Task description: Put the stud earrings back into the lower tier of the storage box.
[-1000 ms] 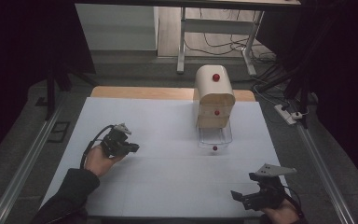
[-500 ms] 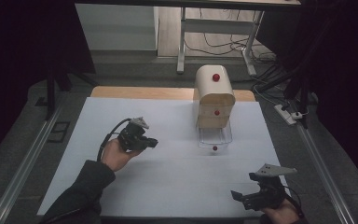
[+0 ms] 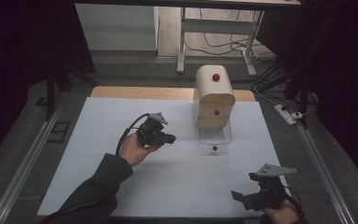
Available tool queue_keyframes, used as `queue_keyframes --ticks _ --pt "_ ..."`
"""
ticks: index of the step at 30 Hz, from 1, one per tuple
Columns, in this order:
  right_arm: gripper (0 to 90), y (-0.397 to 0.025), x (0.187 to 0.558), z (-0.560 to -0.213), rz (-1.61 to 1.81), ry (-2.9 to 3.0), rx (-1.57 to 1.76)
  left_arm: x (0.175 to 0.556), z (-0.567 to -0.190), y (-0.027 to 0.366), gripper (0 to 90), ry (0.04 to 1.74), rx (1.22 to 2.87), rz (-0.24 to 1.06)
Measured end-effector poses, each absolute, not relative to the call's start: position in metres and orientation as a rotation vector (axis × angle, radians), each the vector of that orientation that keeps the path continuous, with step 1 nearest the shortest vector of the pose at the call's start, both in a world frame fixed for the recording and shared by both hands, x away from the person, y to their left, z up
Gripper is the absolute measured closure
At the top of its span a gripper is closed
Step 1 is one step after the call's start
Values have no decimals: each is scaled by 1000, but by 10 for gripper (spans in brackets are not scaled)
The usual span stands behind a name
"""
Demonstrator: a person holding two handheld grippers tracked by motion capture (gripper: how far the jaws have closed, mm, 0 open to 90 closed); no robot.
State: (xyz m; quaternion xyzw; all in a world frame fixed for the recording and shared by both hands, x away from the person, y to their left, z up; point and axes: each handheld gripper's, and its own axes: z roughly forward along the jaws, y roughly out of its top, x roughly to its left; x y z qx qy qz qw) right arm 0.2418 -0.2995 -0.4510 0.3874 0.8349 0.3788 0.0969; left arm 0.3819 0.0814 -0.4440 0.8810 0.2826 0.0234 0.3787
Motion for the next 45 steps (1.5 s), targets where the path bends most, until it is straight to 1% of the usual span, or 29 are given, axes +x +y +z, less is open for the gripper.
queue_keyframes --ticks 12,16,25,34,43,44,45 --pt "3 -300 242 -451 1125 2472 1144 398 -439 43 863 683 2237 45" --pt "3 -300 241 -451 1127 2471 1143 404 -439 24 863 660 2244 52" --pt "3 -300 241 -451 1128 2473 1138 413 -443 -2 860 627 2244 78" --pt "3 -300 241 -451 1131 2473 1136 421 -452 -19 855 631 2269 138" --pt "3 -300 241 -451 1131 2472 1138 428 -465 -28 846 647 2267 138" --pt "3 -300 241 -451 1133 2472 1137 428 -467 -29 836 634 2268 156" --pt "3 -301 241 -451 1134 2471 1135 428 -468 -29 800 631 2263 157"
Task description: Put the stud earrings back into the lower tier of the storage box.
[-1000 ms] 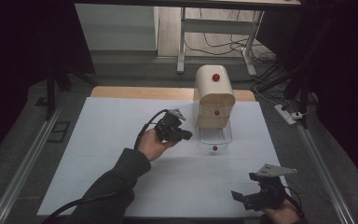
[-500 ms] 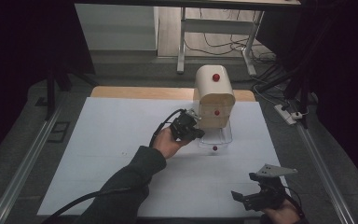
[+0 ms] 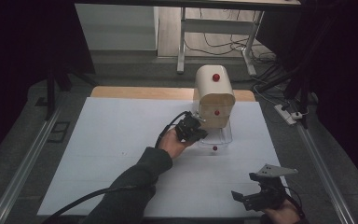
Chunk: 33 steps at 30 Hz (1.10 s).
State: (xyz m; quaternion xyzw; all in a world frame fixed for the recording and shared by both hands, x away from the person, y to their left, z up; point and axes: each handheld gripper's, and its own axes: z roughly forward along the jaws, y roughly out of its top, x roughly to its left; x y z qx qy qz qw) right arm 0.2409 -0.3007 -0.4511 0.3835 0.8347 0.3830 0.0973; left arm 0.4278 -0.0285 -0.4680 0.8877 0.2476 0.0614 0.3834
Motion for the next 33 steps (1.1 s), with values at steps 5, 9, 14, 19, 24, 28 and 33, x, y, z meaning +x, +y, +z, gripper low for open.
queue_keyframes --ticks 5,9,14,19,24,28,33 --pt "3 -301 241 -451 1134 2472 1137 427 -465 -25 706 634 2259 152" --pt "3 -301 241 -451 1134 2472 1134 423 -460 -21 600 597 2284 197" --pt "3 -300 241 -451 1130 2472 1135 421 -458 -9 439 644 2277 97" --pt "3 -300 241 -451 1126 2474 1138 417 -460 6 298 673 2289 59" --pt "3 -300 241 -451 1125 2476 1142 413 -460 30 232 696 2258 15" --pt "3 -300 241 -451 1123 2476 1142 409 -462 51 148 717 2248 21" --pt "3 -300 242 -451 1122 2473 1153 401 -463 75 7 747 2237 55"
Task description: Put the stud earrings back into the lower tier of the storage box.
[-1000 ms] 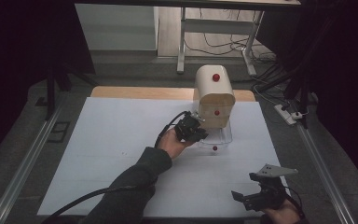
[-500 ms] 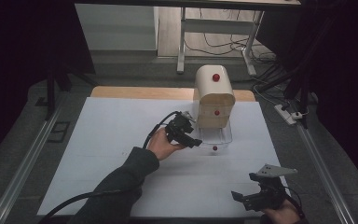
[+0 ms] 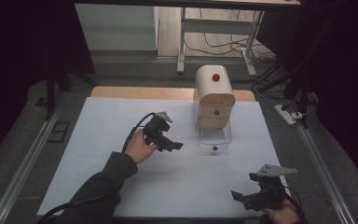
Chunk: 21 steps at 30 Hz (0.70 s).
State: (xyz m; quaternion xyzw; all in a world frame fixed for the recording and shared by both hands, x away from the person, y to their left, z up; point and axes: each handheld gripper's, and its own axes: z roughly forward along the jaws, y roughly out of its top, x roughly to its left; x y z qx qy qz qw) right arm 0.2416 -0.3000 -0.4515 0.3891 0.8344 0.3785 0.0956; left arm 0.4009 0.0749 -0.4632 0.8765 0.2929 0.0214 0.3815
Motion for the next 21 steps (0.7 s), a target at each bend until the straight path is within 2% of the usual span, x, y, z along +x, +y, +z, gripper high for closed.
queue_keyframes --ticks 8,18,21 --pt "3 -300 242 -451 1111 2476 1157 390 -471 111 0 737 2261 126" --pt "3 -299 242 -451 1116 2475 1152 380 -489 164 24 926 2254 107" --pt "3 -299 241 -451 1116 2475 1149 377 -494 175 10 984 2259 138"
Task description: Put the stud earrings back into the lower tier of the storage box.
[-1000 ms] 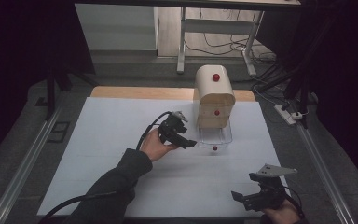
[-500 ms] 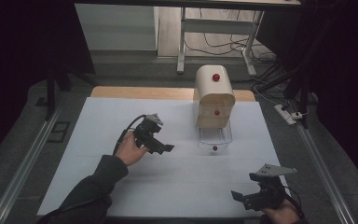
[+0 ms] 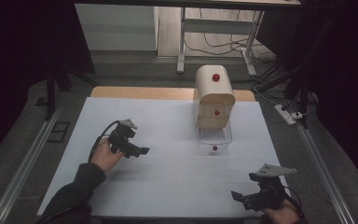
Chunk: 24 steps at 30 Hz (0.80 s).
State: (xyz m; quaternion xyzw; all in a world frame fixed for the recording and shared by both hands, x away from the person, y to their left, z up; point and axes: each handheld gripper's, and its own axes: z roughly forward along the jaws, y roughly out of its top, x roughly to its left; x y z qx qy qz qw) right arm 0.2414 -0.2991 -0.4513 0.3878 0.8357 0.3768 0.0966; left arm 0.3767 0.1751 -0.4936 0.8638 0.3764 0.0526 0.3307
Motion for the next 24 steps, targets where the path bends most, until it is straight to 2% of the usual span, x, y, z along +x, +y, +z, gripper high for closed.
queue_keyframes --ticks 9,14,17,20,22,24 --pt "3 -299 241 -451 1119 2477 1137 369 -504 208 0 1102 2240 163" --pt "3 -298 241 -451 1115 2479 1132 370 -515 217 1 1172 2310 183" --pt "3 -298 241 -451 1117 2478 1132 371 -519 223 35 1220 2315 192" --pt "3 -298 241 -451 1117 2478 1131 372 -521 226 119 1242 2315 197" --pt "3 -298 241 -451 1115 2479 1127 372 -521 228 274 1245 2317 188" --pt "3 -298 241 -451 1115 2479 1126 372 -521 228 367 1260 2323 197"
